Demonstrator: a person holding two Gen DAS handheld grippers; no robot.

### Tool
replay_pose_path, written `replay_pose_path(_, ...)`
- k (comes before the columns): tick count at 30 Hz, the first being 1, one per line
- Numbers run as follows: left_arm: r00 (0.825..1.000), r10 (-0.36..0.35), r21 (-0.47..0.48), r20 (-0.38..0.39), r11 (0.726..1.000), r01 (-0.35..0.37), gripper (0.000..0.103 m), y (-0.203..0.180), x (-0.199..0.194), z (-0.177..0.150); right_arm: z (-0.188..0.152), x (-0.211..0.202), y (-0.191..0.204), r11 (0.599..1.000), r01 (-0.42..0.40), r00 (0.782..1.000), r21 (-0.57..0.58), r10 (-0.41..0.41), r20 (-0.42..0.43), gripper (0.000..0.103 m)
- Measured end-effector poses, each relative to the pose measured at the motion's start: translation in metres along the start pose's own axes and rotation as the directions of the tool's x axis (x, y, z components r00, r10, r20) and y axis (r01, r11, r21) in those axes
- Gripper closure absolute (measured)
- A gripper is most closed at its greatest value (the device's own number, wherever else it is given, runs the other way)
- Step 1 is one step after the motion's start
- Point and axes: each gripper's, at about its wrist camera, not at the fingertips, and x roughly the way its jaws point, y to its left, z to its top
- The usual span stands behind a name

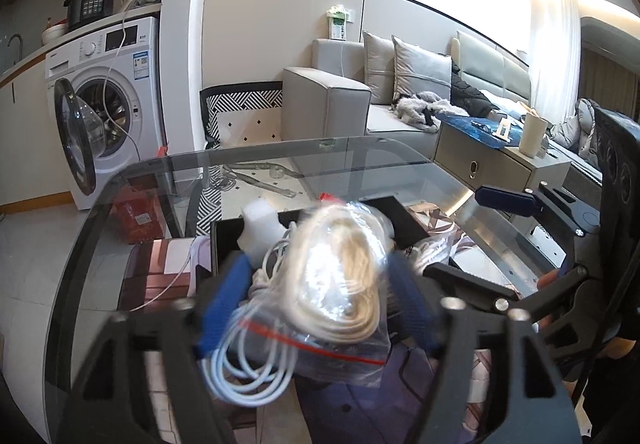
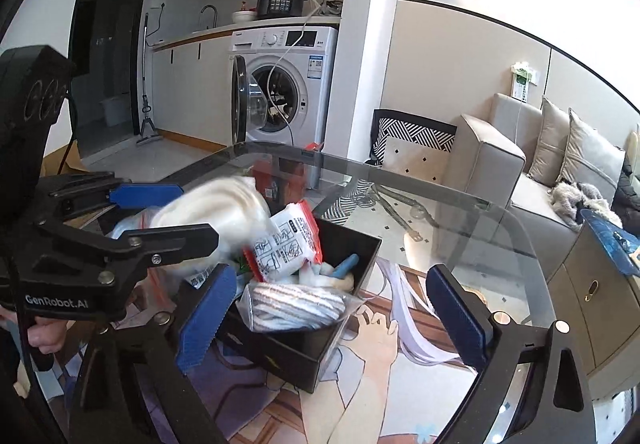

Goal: Organize soft objects

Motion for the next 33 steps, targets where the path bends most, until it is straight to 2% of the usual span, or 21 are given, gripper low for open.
replay_pose_path(1,1.000,0.018,0.004,0.000,1.000,-0.018,0.003,0.001,-0.002,-0.001,-0.001,-0.002,0.001,1.000,-0.001,1.000,-0.003,0.001,-0.001,0.005)
replay_pose_path(4,0.999,0.040,0.027,0.008,0.999,-0.040,0.000,0.000,-0.008,-0.004,-0.005,-0.007,0.002,1.000,-0.007,1.000,-0.002,0.007,-0.001,0.005)
replay_pose_path(14,0.994,0.109,0.057,0.018,0.992,-0.110,0.000,0.004,-0.031,-0.023,-0.019,-0.020,0.009,0.995,-0.068,0.998,0.071,0.068,-0.005,0.001)
replay_pose_path(33,0.982,0.187,0.009,0.037,0.982,-0.188,0.000,0.016,-0.052,-0.065,-0.051,-0.049,0.027,0.985,-0.096,0.995,0.144,0.091,0.041,0.001)
